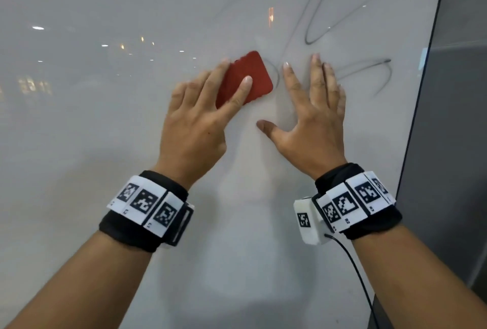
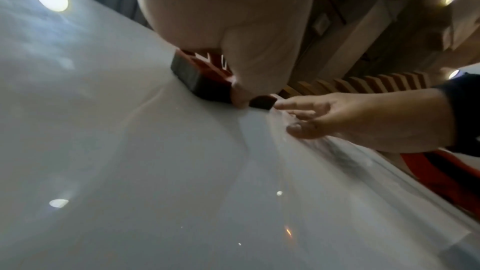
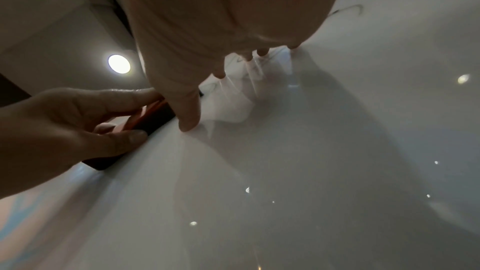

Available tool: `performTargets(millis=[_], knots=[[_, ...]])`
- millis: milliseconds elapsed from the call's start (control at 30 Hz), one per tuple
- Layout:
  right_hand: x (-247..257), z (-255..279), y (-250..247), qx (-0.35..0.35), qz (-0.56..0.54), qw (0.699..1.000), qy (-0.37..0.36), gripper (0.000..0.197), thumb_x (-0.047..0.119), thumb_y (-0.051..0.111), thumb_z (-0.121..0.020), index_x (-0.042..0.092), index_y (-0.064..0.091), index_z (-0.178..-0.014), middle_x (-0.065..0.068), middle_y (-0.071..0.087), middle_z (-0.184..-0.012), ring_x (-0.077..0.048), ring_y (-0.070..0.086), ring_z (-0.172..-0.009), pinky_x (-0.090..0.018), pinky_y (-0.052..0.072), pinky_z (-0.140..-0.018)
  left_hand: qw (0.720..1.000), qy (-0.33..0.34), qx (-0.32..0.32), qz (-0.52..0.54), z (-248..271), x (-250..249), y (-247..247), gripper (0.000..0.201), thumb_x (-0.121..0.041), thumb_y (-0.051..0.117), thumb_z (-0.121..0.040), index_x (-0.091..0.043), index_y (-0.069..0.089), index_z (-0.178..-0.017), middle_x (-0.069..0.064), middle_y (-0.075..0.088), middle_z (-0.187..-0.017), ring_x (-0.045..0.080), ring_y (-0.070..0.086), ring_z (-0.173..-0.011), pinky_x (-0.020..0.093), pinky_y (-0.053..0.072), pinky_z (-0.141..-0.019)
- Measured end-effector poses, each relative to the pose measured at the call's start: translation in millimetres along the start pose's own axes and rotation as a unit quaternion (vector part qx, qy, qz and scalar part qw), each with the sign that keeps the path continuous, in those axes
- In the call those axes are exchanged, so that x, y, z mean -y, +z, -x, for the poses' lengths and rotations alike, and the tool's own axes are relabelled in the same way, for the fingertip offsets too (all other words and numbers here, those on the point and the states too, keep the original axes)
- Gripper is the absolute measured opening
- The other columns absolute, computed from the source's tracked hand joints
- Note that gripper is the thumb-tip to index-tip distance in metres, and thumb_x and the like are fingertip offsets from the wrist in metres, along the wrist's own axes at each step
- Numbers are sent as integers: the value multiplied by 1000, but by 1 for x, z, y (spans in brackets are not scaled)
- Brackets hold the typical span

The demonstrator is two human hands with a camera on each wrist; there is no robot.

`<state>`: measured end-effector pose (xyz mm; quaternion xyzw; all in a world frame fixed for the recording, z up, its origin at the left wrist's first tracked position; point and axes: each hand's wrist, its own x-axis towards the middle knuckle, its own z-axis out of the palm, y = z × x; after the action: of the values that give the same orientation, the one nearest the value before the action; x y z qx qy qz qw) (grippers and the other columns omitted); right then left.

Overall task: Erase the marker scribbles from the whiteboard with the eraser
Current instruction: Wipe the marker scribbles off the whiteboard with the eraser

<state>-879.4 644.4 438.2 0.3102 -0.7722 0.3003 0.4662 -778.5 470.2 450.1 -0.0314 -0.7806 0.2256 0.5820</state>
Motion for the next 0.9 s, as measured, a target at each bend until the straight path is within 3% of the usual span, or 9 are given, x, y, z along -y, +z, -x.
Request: performTargets(millis=[167,267,333,500,533,667,700,833,900], knots=[[-5,1,8,23,21,1000,2,93,68,58,-83,35,13,-157,-6,-3,-165,-24,-3,-152,-50,5,-121,983,-182,-31,17,-11,18,-3,66,-6,53,-87,-25,42,-149,14,35,-154,37,39,-132,48,32,-106],[-5,1,11,19,23,1000,0,93,69,56,-83,35,11,-157,-6,-2,-165,-25,-3,-152,-52,6,-121,1000,18,10,-7,-1,9,5,64,-4,51,-84,-24,48,-145,15,41,-151,36,44,-127,47,35,-102],[-5,1,10,19,22,1000,0,93,69,56,-83,35,11,-157,-6,-3,-165,-25,-3,-152,-52,6,-121,996,86,26,-21,0,16,3,62,-5,50,-86,-26,48,-144,13,41,-151,33,43,-128,47,35,-101],[-3,2,7,32,20,999,5,92,67,57,-84,36,9,-157,-5,-5,-165,-23,-6,-152,-50,2,-121,988,-147,-36,-10,-20,25,-1,64,-10,54,-88,-30,42,-148,11,39,-152,34,40,-131,46,34,-102],[-2,2,6,32,21,999,7,92,67,57,-84,36,9,-157,-5,-5,-165,-23,-6,-152,-50,2,-122,988,-148,-38,-9,-22,19,0,65,-10,54,-87,-29,43,-147,11,39,-152,34,40,-131,46,33,-102],[5,2,0,24,5,999,21,93,61,66,-80,33,20,-155,-8,3,-165,-26,0,-151,-52,8,-120,998,48,8,-32,-17,18,2,64,-10,52,-85,-29,45,-146,11,39,-153,32,40,-130,47,32,-103],[9,-1,-3,19,-12,999,27,92,58,71,-78,32,25,-154,-8,6,-165,-27,3,-151,-53,11,-120,998,53,7,-39,-19,25,-1,65,-10,52,-85,-30,45,-146,10,39,-153,32,40,-129,47,32,-102],[31,-30,-19,9,-35,999,-16,95,53,75,-75,25,28,-153,-8,11,-164,-28,6,-151,-51,14,-120,987,-158,-40,-10,-33,31,-10,66,-12,52,-85,-34,42,-147,8,40,-151,34,42,-128,46,33,-100],[38,-46,-23,37,-7,998,-46,99,55,73,-76,27,20,-155,-7,6,-165,-27,2,-151,-48,10,-121,989,-143,-38,-9,-34,27,-10,66,-13,52,-85,-33,43,-147,9,41,-151,34,42,-128,46,34,-100]])
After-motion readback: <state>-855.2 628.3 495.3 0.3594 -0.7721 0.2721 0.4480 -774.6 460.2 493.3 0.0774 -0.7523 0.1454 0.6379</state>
